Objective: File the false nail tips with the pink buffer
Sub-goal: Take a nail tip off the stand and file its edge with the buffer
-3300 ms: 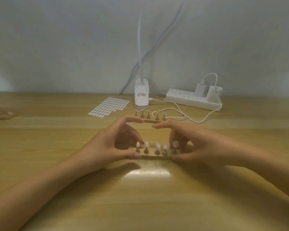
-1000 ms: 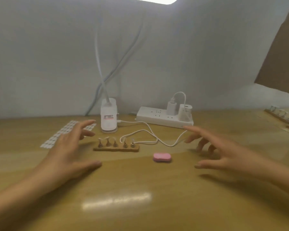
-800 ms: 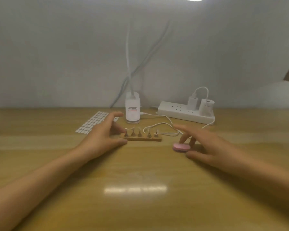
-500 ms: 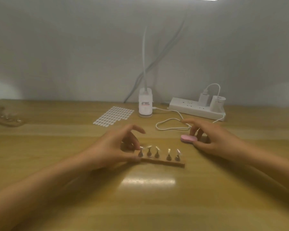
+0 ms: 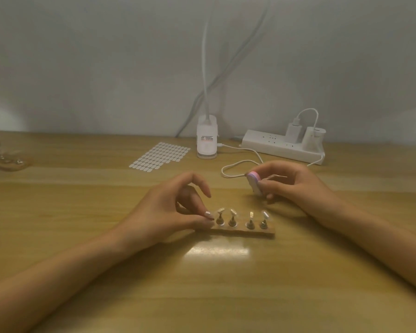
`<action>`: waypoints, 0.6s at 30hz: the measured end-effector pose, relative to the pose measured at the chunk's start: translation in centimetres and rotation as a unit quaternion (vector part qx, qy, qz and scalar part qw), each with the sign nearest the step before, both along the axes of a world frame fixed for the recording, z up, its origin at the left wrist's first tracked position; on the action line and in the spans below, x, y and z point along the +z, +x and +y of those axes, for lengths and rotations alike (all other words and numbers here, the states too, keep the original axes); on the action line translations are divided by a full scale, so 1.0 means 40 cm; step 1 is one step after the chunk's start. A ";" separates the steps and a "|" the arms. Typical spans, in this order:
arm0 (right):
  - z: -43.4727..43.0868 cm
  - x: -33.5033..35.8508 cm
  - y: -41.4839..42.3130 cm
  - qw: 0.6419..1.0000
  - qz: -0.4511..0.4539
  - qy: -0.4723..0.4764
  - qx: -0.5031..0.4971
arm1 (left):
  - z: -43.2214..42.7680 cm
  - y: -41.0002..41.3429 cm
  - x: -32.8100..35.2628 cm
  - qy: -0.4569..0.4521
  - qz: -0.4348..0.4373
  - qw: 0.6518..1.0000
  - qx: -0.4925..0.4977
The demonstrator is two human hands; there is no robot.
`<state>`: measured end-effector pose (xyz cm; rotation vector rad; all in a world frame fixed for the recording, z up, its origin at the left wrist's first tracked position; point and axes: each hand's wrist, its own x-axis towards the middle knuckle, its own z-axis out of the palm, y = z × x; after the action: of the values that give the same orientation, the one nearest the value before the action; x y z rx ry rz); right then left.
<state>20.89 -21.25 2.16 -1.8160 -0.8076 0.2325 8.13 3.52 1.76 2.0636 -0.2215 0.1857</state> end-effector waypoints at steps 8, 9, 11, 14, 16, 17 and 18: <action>-0.009 -0.004 -0.003 0.996 0.069 0.059 0.015 | -0.017 -0.037 0.024 0.179 -0.127 0.976 0.017; -0.008 -0.002 -0.004 0.997 0.062 0.053 0.018 | -0.014 -0.035 0.029 0.164 -0.121 0.979 0.018; -0.005 0.003 -0.007 0.997 0.052 0.044 0.022 | -0.003 -0.026 0.045 0.123 -0.104 0.987 0.018; 0.011 0.009 -0.004 0.998 0.050 0.028 0.033 | 0.013 0.014 0.078 0.057 -0.063 0.996 -0.001; 0.028 0.012 0.003 0.998 0.045 0.008 0.039 | 0.013 0.054 0.088 -0.001 -0.027 1.000 -0.001; 0.039 0.013 0.006 0.998 0.039 -0.003 0.039 | 0.008 0.074 0.086 -0.025 -0.016 1.000 0.004; 0.050 0.015 0.008 0.999 0.031 -0.006 0.035 | 0.001 0.091 0.080 -0.040 -0.011 0.999 0.013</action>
<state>21.19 -19.24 2.77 -1.7850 -0.8295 0.3380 11.79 3.56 4.95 1.9857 -0.1969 0.2308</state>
